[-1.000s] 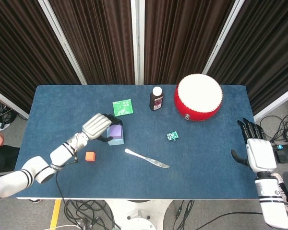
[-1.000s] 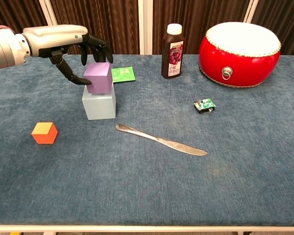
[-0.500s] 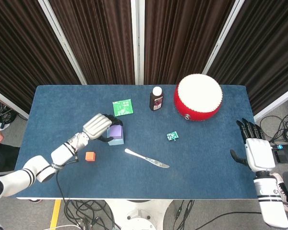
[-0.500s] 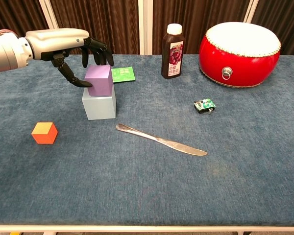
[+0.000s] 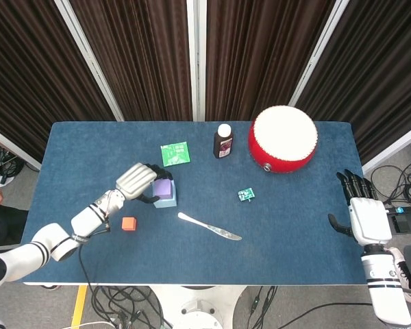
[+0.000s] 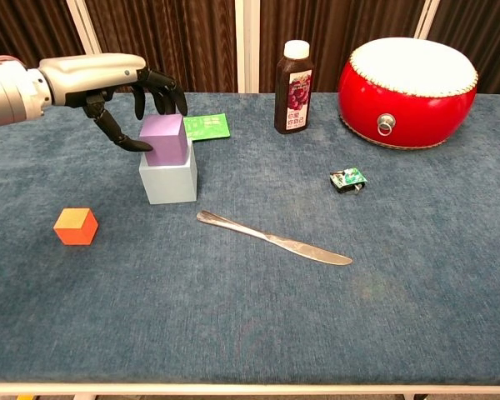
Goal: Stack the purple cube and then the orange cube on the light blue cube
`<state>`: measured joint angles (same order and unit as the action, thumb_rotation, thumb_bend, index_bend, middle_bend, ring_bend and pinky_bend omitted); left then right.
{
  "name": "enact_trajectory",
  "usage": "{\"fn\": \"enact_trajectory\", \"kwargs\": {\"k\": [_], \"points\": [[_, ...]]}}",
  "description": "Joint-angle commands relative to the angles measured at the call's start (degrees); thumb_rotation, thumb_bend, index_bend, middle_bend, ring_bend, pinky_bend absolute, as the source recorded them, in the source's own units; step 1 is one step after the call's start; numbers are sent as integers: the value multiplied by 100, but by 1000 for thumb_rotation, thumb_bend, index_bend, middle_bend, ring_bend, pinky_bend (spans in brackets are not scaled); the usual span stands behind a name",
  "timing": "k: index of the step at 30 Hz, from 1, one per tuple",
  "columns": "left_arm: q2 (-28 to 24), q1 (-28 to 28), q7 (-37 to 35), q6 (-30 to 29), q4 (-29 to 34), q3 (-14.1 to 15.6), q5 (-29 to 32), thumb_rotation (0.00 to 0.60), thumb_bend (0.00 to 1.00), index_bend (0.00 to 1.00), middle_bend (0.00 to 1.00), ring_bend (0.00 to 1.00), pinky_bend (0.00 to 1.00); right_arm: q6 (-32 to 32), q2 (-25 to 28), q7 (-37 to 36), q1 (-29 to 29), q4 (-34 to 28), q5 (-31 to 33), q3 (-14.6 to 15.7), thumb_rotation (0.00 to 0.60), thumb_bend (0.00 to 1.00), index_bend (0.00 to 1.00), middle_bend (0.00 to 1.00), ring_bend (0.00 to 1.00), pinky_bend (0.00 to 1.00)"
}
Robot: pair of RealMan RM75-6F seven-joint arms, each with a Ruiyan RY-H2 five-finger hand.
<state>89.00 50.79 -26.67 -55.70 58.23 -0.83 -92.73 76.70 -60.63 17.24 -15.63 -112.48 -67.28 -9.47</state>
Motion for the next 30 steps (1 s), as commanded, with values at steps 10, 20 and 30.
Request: {"fn": "enact_trajectory", "kwargs": {"k": [10,20,30], "points": [[65,-10,-28,-68,-64,56,-15,600,248,317,482,342,431,-5,6,-25,-11,6,11,-6,600,220,0,0,0,0],[-159,-65,41,-135,224,-34,133,600,100,153,283,249,382,-31,11,-38,-22,5,15,6,600,220,0,0,0,0],[-977,-1065,889,-734,1548,47,831,600,90,153,298,247,382,-63,108,-222,2,-26,-31,8,600,220,0,0,0,0]]}}
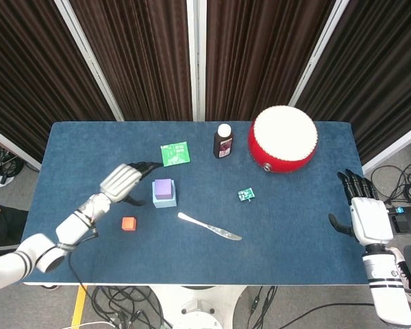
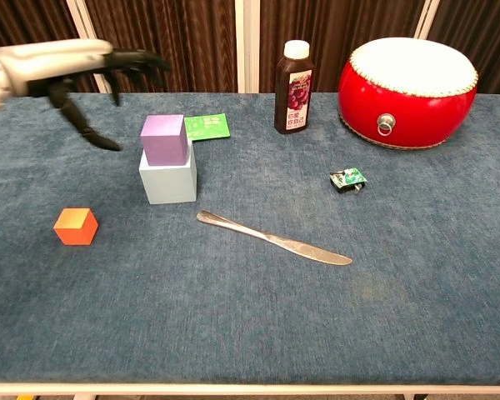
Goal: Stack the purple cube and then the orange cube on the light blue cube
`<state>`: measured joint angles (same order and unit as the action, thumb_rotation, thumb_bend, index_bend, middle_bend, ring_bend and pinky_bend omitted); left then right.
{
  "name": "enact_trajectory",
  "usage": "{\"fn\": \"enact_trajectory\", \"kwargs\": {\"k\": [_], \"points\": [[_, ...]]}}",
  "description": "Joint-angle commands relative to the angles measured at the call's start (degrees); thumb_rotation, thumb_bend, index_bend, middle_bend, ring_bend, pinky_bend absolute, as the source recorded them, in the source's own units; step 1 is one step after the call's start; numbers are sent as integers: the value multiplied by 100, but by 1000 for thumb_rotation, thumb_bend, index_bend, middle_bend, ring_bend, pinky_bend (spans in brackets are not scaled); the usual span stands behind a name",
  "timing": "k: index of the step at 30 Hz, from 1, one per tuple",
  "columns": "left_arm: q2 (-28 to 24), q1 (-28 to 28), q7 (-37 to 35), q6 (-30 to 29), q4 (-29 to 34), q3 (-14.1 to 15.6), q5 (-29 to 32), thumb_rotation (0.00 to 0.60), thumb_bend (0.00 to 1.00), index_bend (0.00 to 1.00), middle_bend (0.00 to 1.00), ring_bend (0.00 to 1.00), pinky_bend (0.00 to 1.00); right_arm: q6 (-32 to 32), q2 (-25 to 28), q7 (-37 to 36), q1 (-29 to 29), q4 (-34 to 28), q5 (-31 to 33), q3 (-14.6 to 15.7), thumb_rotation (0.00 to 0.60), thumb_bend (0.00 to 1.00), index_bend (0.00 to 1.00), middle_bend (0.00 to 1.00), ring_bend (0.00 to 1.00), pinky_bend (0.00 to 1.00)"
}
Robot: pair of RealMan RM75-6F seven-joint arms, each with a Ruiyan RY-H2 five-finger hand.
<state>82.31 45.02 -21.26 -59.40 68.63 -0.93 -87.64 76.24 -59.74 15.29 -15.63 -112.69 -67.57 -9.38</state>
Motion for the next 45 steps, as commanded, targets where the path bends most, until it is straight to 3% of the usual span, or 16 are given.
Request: {"fn": "enact_trajectory", "kwargs": {"k": [1,6,12,19,29,45], "points": [[-373,-609,409,-441,644,88,380,600,90,153,300,247,382,-27,25,-44,1,-4,2,-1,600,220,0,0,0,0],[-557,-1138,585,-731,1145,240,589,600,90,153,303,247,383,-78,41,-98,-3,-1,-67,36,600,220,0,0,0,0],[-420,-1432,698,-871,1289,441,370,600,90,196,358,249,387,-107,30,-100,-6,22,-115,75,600,220,0,0,0,0],[77,-1402,1129,-962,654,544,-245,600,96,205,372,256,391,-115,31,-125,-16,48,-60,49,600,220,0,0,0,0],[467,-1415,1046,-647,-126,583,-269,600,117,218,383,270,390,-174,7,-81,-71,67,73,10,600,219,0,0,0,0],[744,-1617,941,-635,-359,490,-160,600,146,257,439,302,407,-201,-14,-49,-109,73,145,1,600,219,0,0,0,0]]}}
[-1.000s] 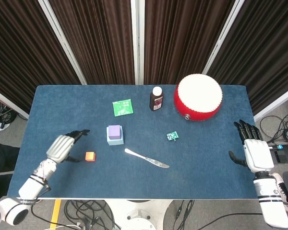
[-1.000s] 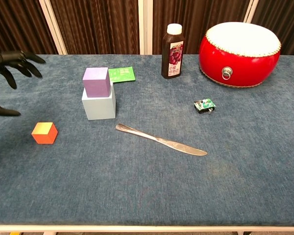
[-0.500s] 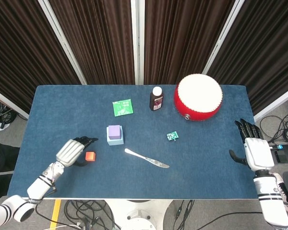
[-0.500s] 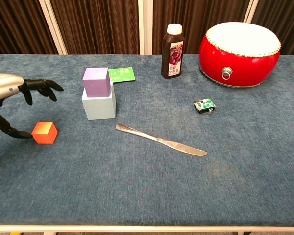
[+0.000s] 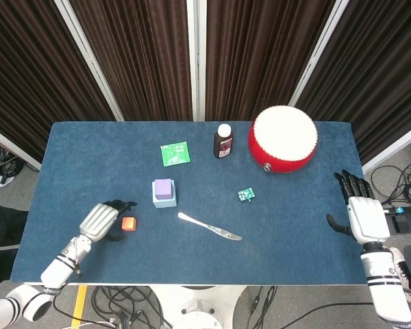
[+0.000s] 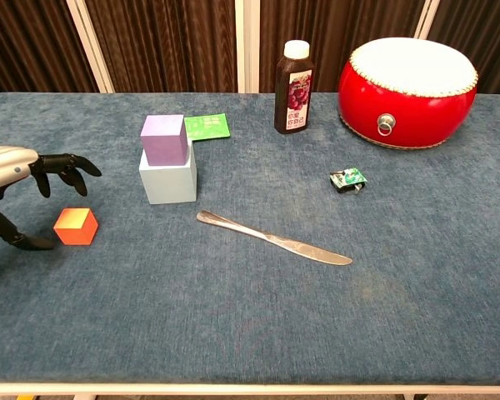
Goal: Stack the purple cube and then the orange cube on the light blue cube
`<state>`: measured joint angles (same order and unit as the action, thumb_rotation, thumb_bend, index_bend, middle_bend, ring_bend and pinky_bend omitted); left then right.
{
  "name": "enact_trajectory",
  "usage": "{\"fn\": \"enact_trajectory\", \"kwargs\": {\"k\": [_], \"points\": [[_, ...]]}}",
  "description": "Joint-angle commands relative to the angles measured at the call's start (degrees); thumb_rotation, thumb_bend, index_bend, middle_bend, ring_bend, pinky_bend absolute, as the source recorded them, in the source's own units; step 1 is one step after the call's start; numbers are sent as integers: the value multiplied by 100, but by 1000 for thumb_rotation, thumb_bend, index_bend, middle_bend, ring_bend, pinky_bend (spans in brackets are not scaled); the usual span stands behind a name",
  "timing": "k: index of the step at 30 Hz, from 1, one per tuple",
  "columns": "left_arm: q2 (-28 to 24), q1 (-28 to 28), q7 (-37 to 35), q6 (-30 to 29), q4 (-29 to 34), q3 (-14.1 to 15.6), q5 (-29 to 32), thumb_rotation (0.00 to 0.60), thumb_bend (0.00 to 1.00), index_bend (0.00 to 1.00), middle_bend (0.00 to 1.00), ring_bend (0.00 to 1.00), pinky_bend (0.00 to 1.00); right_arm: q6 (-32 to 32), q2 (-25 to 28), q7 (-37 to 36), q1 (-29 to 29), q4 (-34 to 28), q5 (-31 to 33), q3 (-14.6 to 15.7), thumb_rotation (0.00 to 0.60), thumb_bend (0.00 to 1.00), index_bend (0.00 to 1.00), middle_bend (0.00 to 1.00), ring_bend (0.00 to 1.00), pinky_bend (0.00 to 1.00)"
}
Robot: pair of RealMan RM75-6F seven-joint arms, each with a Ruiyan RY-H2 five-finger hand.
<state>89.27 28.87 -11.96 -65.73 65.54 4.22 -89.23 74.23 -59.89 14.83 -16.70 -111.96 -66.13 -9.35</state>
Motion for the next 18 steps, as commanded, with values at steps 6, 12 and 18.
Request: {"fn": "enact_trajectory", "kwargs": {"k": [6,12,18], "points": [[234,40,15,28,-288,-20,-120,600,158,262,442,302,407,-18,2,7,-22,-5,51,-17,600,220,0,0,0,0],[321,26,-75,23,-415,-23,-149,600,168,270,454,309,408,-20,2,14,-33,-3,81,-24,600,219,0,0,0,0],[350,-8,-90,-26,-486,-34,-166,600,195,284,477,325,417,-16,0,31,-36,-4,87,-13,600,219,0,0,0,0]]}}
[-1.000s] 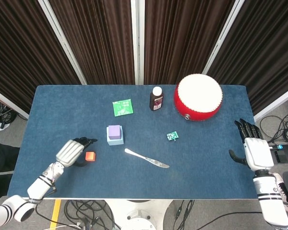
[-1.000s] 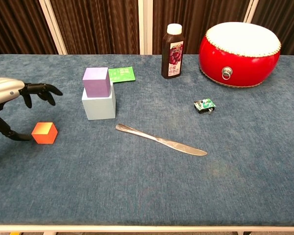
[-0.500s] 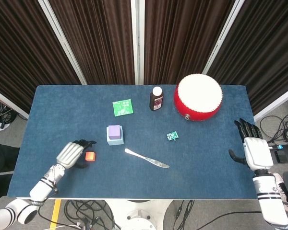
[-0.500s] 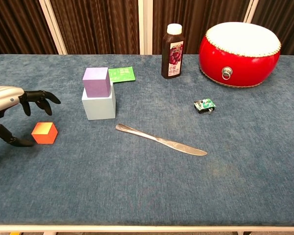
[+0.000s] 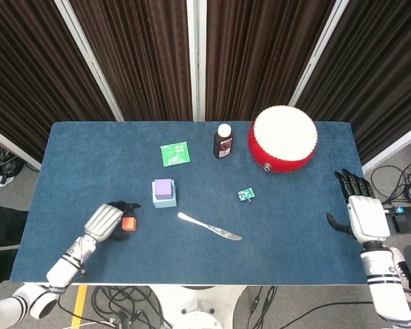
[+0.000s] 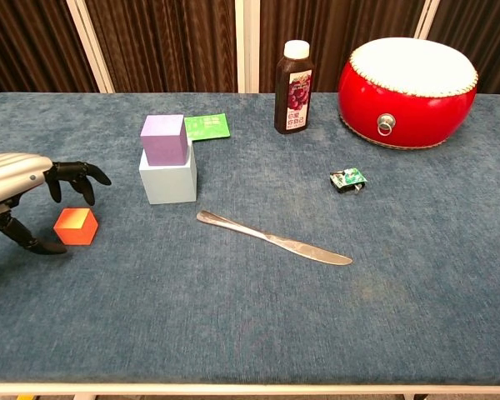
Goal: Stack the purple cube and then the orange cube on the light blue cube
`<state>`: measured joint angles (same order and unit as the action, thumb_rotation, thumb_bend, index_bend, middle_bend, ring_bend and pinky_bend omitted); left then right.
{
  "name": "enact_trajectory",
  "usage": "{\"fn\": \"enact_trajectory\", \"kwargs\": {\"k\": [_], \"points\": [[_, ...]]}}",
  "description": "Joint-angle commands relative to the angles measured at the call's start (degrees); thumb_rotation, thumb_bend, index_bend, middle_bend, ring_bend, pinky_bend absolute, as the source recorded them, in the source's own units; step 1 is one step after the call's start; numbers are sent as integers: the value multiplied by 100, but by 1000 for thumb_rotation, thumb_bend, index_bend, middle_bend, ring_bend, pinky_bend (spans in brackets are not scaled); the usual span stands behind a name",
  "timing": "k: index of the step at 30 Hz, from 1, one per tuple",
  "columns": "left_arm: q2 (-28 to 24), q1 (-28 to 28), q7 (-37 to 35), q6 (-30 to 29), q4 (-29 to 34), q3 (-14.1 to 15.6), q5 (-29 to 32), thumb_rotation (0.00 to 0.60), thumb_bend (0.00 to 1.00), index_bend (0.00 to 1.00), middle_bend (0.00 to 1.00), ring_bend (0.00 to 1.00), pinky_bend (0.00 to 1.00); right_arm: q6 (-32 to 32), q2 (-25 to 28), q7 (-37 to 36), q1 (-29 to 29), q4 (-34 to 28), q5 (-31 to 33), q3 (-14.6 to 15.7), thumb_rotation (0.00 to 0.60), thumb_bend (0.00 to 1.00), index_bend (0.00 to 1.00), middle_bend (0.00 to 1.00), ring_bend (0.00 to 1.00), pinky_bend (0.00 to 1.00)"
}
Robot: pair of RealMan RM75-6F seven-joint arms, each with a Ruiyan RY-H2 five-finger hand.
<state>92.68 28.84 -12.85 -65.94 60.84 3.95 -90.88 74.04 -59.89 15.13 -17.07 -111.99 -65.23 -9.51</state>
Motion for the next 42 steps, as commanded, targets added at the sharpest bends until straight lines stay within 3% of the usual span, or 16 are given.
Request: {"fn": "enact_trajectory", "kwargs": {"k": [1,42], "points": [[16,-8,-2,-5,-29,-13,4,600,198,288,483,327,418,4,-1,0,1,0,-6,5,600,219,0,0,0,0],[-6,48,151,68,120,-253,157,600,285,366,644,405,487,-26,34,-94,-11,43,45,3,600,221,0,0,0,0]]}}
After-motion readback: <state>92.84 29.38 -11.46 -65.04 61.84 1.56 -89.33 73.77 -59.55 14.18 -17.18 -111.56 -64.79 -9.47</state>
